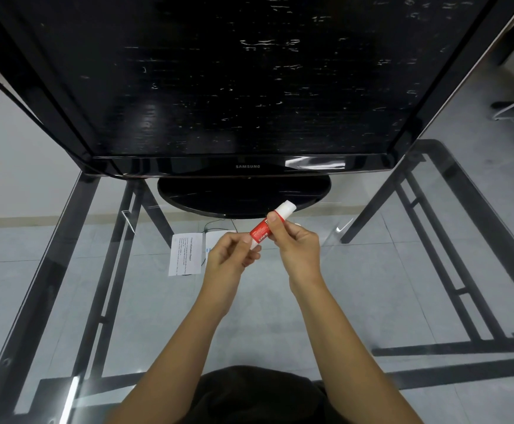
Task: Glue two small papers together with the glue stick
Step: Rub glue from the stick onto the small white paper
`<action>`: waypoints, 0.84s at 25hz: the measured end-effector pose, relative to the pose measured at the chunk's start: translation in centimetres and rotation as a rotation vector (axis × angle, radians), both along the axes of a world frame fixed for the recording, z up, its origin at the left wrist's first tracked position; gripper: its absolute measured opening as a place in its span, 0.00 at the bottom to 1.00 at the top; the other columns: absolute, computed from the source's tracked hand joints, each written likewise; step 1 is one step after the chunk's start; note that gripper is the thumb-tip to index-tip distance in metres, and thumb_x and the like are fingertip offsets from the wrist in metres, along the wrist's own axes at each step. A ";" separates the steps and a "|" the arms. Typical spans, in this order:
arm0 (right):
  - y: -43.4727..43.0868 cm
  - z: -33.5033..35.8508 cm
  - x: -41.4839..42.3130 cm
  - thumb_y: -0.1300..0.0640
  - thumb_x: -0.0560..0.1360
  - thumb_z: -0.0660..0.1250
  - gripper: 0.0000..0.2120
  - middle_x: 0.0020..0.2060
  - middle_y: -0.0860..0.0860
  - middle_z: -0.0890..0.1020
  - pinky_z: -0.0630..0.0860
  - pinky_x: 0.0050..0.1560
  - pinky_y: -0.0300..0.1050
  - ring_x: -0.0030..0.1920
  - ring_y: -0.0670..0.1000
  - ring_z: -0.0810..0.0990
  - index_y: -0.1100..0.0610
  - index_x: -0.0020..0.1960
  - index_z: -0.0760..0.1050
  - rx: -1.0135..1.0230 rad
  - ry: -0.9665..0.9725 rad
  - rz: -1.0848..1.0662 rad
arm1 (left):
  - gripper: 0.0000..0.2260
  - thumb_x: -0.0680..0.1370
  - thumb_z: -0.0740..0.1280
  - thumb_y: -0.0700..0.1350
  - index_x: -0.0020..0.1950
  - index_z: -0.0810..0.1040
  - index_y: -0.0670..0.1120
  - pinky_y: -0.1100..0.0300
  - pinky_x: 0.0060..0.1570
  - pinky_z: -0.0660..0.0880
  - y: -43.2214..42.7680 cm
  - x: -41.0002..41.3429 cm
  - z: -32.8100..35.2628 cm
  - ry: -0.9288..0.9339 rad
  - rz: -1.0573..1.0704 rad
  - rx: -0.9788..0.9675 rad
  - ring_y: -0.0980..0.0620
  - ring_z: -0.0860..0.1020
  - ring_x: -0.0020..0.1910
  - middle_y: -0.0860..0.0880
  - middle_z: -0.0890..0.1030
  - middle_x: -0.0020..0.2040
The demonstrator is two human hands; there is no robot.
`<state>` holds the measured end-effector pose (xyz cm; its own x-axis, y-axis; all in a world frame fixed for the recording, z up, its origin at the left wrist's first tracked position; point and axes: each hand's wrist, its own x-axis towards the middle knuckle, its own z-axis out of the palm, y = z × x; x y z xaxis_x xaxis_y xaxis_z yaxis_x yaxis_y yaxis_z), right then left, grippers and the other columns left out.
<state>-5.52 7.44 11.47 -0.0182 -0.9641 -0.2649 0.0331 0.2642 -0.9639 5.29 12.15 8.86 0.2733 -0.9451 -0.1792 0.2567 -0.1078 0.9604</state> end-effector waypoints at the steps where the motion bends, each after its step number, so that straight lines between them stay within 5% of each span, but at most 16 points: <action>1: 0.0 0.0 0.0 0.42 0.70 0.69 0.13 0.35 0.45 0.84 0.74 0.53 0.39 0.44 0.44 0.83 0.51 0.42 0.84 0.001 0.003 -0.002 | 0.06 0.76 0.64 0.50 0.49 0.79 0.51 0.65 0.45 0.77 0.0 0.1 0.1 -0.032 -0.001 -0.028 0.54 0.81 0.43 0.54 0.83 0.43; 7: -0.1 0.2 0.1 0.43 0.70 0.70 0.14 0.39 0.47 0.86 0.75 0.56 0.42 0.44 0.43 0.83 0.53 0.44 0.84 0.008 -0.013 -0.003 | 0.08 0.74 0.66 0.51 0.51 0.78 0.53 0.70 0.45 0.75 0.2 0.2 0.2 -0.112 0.007 -0.077 0.55 0.81 0.47 0.55 0.82 0.47; 13: 0.0 0.2 -0.1 0.42 0.69 0.70 0.09 0.36 0.46 0.85 0.74 0.52 0.38 0.44 0.44 0.83 0.47 0.38 0.83 0.001 -0.006 0.004 | 0.10 0.73 0.71 0.39 0.50 0.76 0.50 0.54 0.56 0.76 0.1 -0.2 0.1 -0.268 0.058 -0.115 0.50 0.78 0.54 0.47 0.80 0.51; 17: -0.1 0.2 0.0 0.43 0.69 0.70 0.09 0.36 0.44 0.85 0.73 0.49 0.35 0.42 0.42 0.83 0.48 0.40 0.83 -0.011 -0.010 -0.007 | 0.10 0.75 0.67 0.46 0.55 0.74 0.54 0.63 0.48 0.76 0.1 -0.2 0.3 -0.063 0.034 -0.032 0.53 0.81 0.50 0.53 0.80 0.51; 21: 0.0 0.1 0.0 0.43 0.69 0.70 0.11 0.37 0.44 0.85 0.74 0.52 0.37 0.42 0.41 0.83 0.50 0.42 0.83 -0.005 0.005 0.001 | 0.06 0.76 0.66 0.49 0.51 0.78 0.53 0.66 0.45 0.75 0.1 -0.1 0.4 -0.154 0.052 -0.053 0.54 0.81 0.47 0.53 0.82 0.47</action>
<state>-5.56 7.40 11.61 -0.0184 -0.9655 -0.2598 0.0281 0.2592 -0.9654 5.22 12.25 9.22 0.3427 -0.9359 -0.0820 0.1100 -0.0468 0.9928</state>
